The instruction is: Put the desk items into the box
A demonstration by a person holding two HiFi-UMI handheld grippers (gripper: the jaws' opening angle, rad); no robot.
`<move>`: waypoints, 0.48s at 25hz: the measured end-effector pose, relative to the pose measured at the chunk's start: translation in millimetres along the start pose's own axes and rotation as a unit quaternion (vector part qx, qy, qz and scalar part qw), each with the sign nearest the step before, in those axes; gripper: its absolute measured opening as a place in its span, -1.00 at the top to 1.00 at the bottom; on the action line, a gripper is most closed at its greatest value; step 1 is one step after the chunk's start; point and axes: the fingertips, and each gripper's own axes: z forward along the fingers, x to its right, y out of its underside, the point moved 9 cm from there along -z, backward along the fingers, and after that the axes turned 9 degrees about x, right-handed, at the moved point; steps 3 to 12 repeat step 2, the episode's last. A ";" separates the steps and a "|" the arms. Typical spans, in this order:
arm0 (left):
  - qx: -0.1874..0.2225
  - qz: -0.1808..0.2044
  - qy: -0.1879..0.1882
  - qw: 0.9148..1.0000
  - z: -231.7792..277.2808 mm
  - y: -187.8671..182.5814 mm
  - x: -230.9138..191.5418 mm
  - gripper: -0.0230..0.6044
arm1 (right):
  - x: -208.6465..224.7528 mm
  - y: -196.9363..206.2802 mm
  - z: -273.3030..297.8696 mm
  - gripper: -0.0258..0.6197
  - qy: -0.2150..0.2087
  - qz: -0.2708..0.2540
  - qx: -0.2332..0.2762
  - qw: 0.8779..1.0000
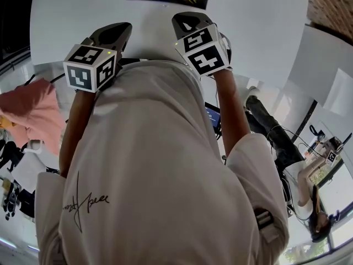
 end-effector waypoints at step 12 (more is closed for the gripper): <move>-0.002 0.002 0.001 1.000 1.8 1.1 5.0 0.91 | 2.2 4.9 -4.7 0.84 -0.003 0.007 0.001 1.000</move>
